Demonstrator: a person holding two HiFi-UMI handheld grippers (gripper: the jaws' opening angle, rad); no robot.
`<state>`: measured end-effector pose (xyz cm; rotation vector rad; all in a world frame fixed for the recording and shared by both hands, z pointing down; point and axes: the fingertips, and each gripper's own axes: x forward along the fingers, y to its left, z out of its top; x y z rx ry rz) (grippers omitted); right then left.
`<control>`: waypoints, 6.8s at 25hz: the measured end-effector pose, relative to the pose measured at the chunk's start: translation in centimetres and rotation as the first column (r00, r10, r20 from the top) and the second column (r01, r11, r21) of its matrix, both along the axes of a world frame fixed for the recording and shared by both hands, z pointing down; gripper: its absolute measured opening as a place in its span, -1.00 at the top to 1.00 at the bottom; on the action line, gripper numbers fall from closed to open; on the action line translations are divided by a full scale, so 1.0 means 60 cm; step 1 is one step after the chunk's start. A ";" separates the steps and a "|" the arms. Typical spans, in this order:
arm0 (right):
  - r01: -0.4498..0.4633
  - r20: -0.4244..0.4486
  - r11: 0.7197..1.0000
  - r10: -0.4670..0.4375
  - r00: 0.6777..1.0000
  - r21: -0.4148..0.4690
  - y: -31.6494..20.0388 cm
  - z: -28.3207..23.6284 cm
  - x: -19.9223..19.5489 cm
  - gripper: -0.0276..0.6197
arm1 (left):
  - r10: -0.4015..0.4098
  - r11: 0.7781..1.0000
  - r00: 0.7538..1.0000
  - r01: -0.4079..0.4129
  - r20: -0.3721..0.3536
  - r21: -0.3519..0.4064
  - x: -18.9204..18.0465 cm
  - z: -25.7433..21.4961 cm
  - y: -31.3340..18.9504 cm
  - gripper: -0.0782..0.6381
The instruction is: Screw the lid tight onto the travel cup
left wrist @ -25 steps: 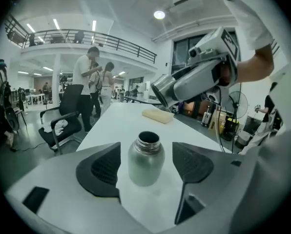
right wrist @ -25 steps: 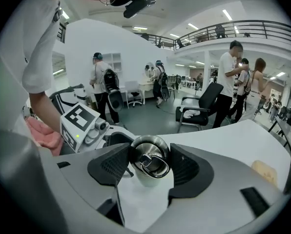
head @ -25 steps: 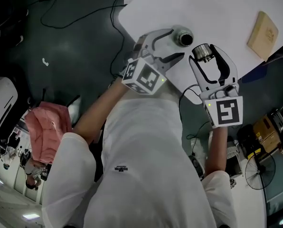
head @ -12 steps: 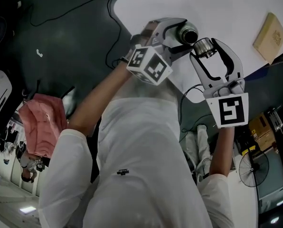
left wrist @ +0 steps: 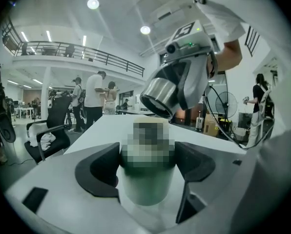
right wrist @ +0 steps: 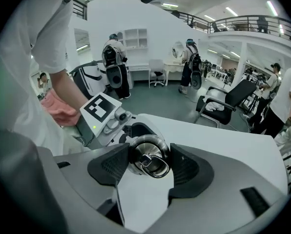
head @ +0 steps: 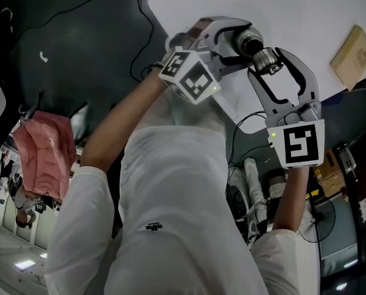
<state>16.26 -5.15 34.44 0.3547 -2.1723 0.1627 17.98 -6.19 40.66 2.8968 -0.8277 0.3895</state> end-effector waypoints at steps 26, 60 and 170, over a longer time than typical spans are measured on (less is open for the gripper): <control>0.730 -0.363 0.663 -0.729 0.580 -0.165 0.016 0.047 -0.011 0.14 | 0.044 0.999 0.999 -0.043 -0.023 0.020 0.009 -0.001 0.002 -0.16; 0.780 -0.371 0.520 -0.840 0.395 -0.349 0.029 0.068 -0.022 0.14 | 0.035 0.999 0.999 -0.034 -0.032 0.024 0.003 -0.004 0.003 -0.16; 0.569 -0.428 0.808 -0.574 0.698 -0.157 0.016 0.034 -0.036 0.06 | 0.000 1.000 0.999 0.000 -0.035 0.009 0.003 -0.003 0.002 -0.16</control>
